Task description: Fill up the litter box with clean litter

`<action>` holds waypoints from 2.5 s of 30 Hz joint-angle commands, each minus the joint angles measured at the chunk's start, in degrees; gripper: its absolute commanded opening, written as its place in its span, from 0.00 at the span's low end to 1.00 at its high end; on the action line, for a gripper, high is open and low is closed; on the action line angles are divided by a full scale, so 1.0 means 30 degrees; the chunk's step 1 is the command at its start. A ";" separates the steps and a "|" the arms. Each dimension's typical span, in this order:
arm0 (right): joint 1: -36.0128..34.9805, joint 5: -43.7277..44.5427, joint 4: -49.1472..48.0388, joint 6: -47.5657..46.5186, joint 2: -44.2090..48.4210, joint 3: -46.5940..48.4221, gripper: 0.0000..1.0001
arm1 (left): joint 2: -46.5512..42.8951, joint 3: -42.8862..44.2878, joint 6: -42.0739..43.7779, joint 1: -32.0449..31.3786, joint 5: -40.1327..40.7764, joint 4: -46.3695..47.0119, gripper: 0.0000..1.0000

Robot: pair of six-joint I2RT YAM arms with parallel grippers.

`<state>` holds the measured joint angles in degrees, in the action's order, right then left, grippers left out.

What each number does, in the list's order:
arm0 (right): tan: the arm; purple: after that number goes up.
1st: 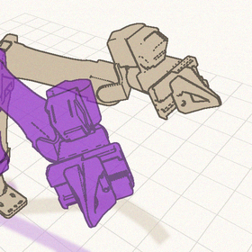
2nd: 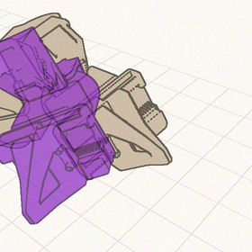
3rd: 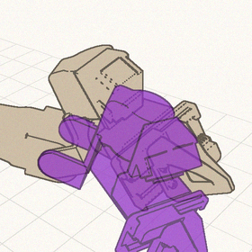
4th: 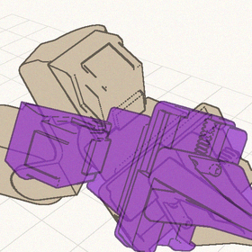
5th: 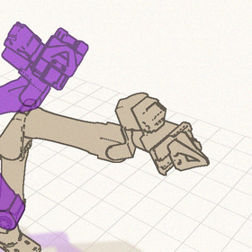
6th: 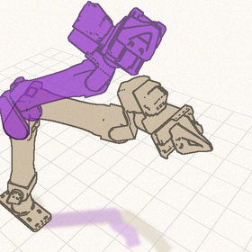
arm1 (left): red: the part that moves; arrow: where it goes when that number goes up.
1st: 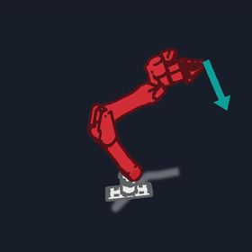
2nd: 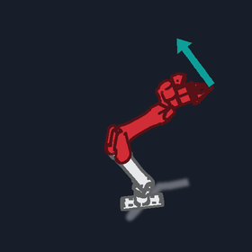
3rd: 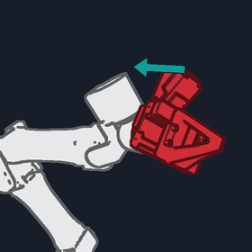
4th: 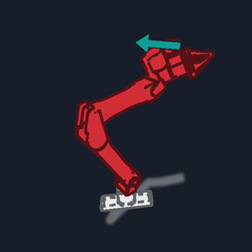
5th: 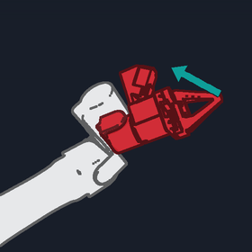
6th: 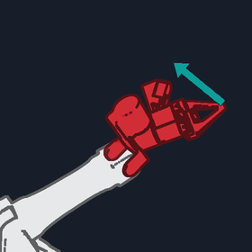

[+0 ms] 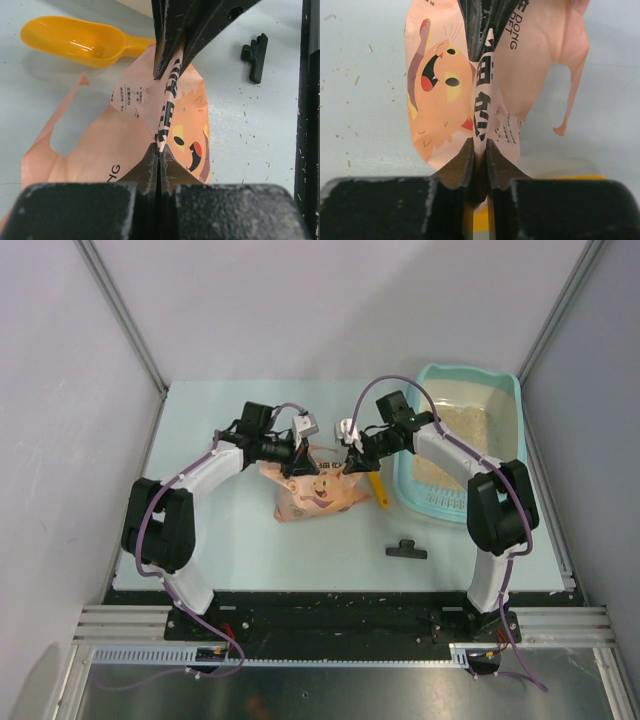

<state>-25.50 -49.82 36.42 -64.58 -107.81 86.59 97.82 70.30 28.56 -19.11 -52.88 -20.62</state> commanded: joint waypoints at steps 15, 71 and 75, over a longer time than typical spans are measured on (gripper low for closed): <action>0.0325 -0.1118 0.0134 0.7229 0.0254 0.1197 0.00 | -0.3602 -0.3686 0.5421 0.1449 0.1396 -0.2117 0.31; 0.2696 -0.0122 0.7459 0.1193 0.2735 0.1668 0.43 | -0.0997 -0.0759 0.2992 -0.1451 0.1896 0.1336 0.00; 0.2816 0.1047 0.9642 -0.1081 0.4849 0.0320 0.47 | -0.0791 -0.0612 0.2407 -0.1480 0.1428 0.1425 0.00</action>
<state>-15.79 -49.47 55.72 -60.07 -100.82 89.71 94.89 68.16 38.37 -24.51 -48.73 -15.66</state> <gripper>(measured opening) 0.461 0.008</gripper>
